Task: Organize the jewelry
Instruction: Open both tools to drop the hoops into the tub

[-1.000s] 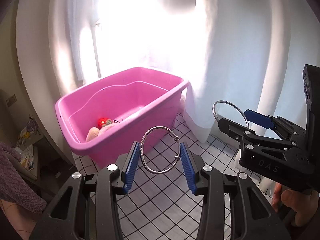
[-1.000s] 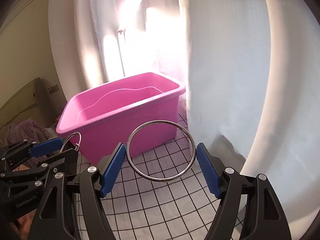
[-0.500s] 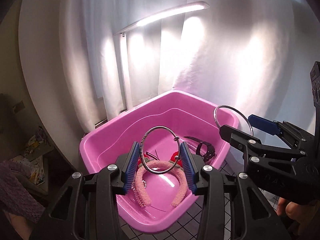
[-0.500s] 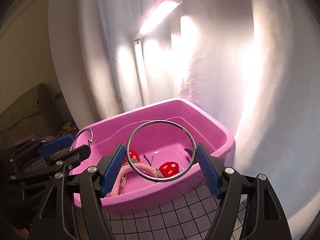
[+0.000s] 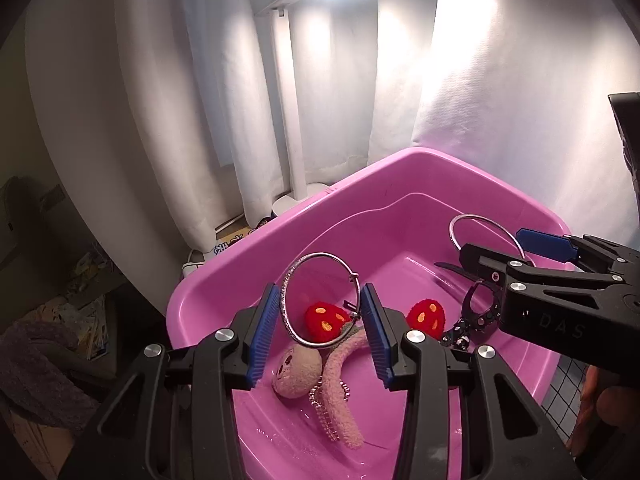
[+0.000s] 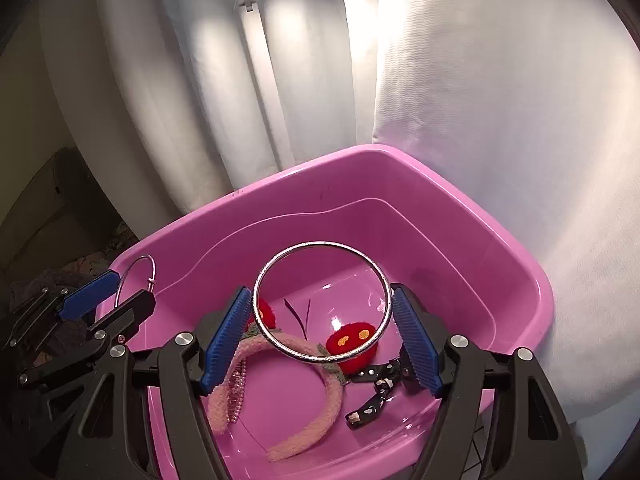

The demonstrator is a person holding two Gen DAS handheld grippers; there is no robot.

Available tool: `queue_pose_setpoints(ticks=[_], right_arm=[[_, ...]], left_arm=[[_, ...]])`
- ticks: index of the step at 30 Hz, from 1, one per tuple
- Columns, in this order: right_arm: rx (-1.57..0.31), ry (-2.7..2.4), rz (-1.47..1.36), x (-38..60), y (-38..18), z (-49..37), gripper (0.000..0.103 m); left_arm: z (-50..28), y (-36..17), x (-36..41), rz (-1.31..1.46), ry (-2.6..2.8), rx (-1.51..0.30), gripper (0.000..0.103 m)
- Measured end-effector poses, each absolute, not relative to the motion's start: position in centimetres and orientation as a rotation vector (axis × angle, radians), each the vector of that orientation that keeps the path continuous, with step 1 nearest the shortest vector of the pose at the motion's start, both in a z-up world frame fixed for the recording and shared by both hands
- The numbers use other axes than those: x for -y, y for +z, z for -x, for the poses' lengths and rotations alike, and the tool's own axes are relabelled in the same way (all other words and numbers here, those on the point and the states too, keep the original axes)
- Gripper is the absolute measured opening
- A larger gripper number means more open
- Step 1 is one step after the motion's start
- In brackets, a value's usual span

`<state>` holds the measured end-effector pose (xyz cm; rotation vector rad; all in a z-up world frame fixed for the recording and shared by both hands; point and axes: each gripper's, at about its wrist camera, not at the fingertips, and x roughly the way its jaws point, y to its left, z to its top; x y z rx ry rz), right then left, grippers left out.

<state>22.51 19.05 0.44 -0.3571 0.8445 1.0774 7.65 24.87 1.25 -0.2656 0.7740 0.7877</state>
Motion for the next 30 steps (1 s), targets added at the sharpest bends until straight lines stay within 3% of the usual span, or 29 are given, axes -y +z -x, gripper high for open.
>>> queue_pose_setpoints(ticks=[15, 16, 17, 19, 30], right_arm=[[-0.997, 0.971, 0.412, -21.5, -2.9, -25.1, 0.07], [-0.998, 0.969, 0.403, -21.5, -2.9, -25.1, 0.071], [-1.008, 0.966, 0.389, -21.4, -2.8, -25.2, 0.071], [-1.022, 0.969, 0.365, -21.3, -2.7, -25.4, 0.072], [-0.994, 0.953, 0.364, -20.5, -0.9, -25.1, 0.072]], left_arm=[[-9.1, -2.1, -26.8, 0.337, 0.808, -0.967, 0.042], [-9.1, -2.1, -26.9, 0.339, 0.813, -0.971, 0.046], [-9.0, -2.1, -27.0, 0.342, 0.82, -0.972, 0.06], [-8.8, -1.7, -27.0, 0.342, 0.83, -0.952, 0.076], [-8.3, -1.8, -27.2, 0.36, 0.859, -0.96, 0.09]])
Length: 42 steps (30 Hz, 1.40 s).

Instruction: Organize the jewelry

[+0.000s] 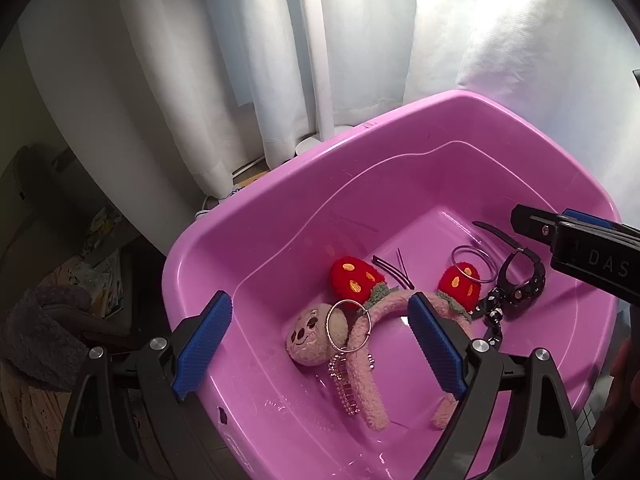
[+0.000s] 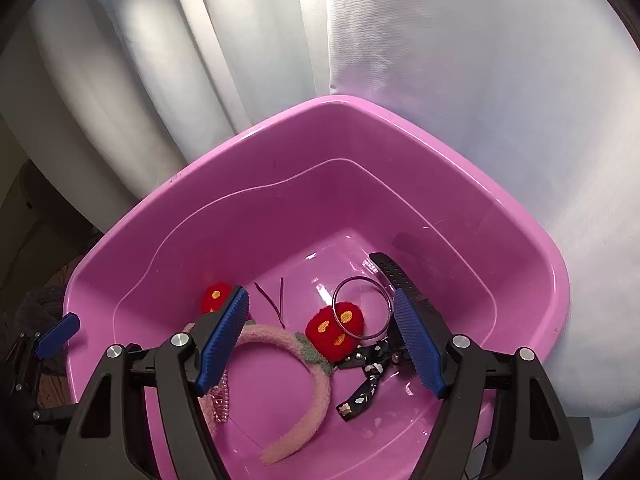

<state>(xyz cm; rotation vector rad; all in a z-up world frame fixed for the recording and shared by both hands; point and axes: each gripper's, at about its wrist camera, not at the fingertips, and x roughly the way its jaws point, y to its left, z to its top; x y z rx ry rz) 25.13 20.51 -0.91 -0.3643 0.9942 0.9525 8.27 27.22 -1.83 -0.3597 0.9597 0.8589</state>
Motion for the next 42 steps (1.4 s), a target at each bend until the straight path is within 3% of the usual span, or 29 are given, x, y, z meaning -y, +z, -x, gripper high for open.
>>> queue_pose_setpoints(ticks=[42], right_arm=[[-0.861, 0.966, 0.47, -19.2, 0.5, -21.0, 0.072]], left_arm=[[-6.6, 0.9, -25.8, 0.345, 0.905, -0.894, 0.093]])
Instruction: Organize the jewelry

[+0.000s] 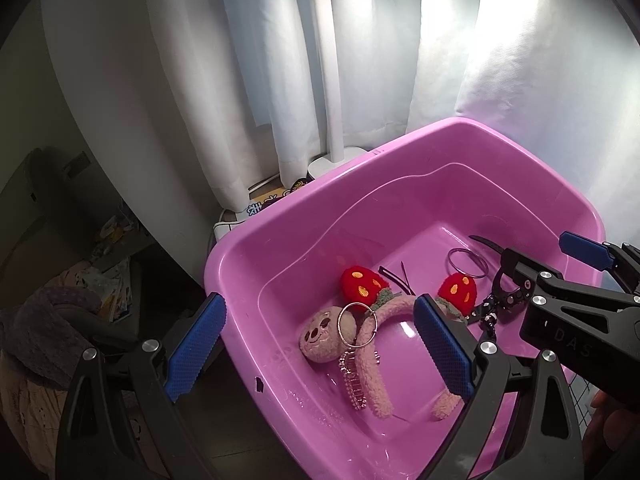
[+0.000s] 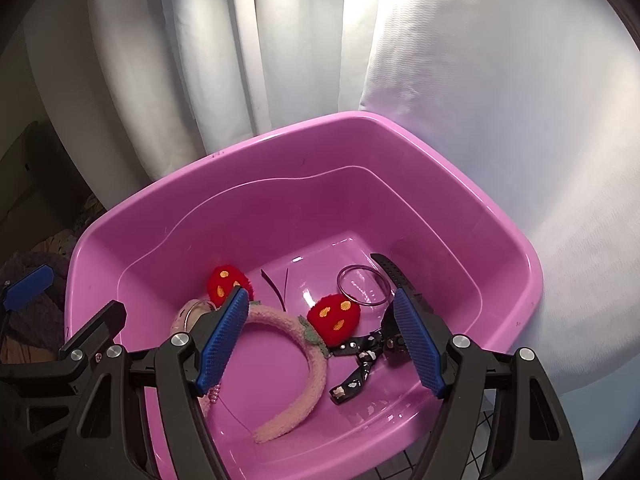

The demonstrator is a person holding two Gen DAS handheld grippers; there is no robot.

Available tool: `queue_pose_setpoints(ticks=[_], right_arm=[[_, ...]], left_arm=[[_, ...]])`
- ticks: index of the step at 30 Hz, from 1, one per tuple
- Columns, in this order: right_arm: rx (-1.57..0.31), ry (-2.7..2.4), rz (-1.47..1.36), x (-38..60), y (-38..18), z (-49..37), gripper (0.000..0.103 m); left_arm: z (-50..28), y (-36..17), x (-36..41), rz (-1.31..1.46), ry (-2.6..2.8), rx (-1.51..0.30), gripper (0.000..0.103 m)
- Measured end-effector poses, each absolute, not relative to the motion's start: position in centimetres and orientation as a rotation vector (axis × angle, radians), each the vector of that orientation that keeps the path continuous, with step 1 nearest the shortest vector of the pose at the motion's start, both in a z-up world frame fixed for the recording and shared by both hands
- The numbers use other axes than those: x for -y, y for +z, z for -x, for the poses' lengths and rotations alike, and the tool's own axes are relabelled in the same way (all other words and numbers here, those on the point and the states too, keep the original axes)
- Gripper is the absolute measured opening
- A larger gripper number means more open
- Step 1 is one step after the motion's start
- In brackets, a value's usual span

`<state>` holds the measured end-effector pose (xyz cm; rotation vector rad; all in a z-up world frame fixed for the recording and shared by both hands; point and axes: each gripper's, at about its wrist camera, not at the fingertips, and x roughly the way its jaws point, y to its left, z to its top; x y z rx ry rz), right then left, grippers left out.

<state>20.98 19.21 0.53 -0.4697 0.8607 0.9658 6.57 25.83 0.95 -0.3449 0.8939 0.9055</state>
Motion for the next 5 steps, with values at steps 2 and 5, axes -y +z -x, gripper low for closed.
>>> queue_pose_setpoints(ticks=[2, 5], right_arm=[[-0.857, 0.964, 0.47, -19.07, 0.59, -20.89, 0.072], [-0.855, 0.964, 0.466, -18.85, 0.7, -20.82, 0.072]], left_arm=[[-6.45, 0.99, -25.9, 0.357, 0.903, -0.893, 0.093], [-6.4, 0.99, -25.85, 0.357, 0.904, -0.893, 0.093]])
